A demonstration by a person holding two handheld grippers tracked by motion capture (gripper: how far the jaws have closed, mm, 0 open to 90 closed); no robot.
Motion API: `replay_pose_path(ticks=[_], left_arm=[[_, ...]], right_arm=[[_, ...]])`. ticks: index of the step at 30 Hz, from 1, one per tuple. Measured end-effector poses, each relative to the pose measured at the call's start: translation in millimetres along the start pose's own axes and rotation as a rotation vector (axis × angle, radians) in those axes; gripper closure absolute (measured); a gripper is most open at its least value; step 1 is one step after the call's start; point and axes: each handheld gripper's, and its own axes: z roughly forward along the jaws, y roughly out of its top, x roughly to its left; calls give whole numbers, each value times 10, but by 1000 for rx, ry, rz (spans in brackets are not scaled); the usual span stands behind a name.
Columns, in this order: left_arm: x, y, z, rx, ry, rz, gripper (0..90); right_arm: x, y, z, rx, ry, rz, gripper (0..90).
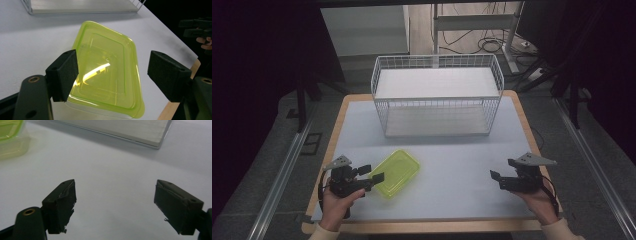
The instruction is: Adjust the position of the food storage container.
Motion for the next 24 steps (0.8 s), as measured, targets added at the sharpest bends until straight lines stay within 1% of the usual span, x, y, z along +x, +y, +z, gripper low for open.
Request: replay_pose_path(ticks=[1,2,3,4,9,12,14,16,17,18,19,20,21,22,23,24], left_arm=[[0,0,0,0,0,0,243],[10,-2,6,3,1,-2,243],[10,-2,6,3,1,-2,243],[13,-8,12,8,6,1,243],[-3,-8,4,7,10,7,244],[-35,14,-16,2,15,22,246],[-43,21,-15,7,14,28,272],[-83,37,-14,12,23,42,279],[-83,37,-14,12,23,42,282],[-115,47,-21,12,22,52,292],[-115,47,-21,12,22,52,312],[-154,66,-32,14,25,54,334],[-154,66,-32,14,25,54,384],[-173,75,-34,16,24,55,384],[-189,83,-30,17,26,54,520],[-239,97,-10,27,34,54,577]], right_arm=[[0,0,0,0,0,0,189],[-4,-6,8,4,16,-1,203],[-4,-6,8,4,16,-1,203],[1,-8,11,7,27,1,209],[29,-6,14,13,33,-10,216],[65,-10,12,17,38,-21,220],[69,-8,9,15,40,-23,222],[69,-5,4,11,44,-28,225],[69,-5,4,11,44,-28,225],[62,-5,4,9,46,-27,227],[62,-5,4,9,46,-27,227],[62,-6,5,12,54,-24,231],[62,-6,5,12,54,-24,231],[68,-6,5,12,54,-26,231],[80,2,-2,9,55,-30,231],[86,8,-7,7,56,-34,231]])
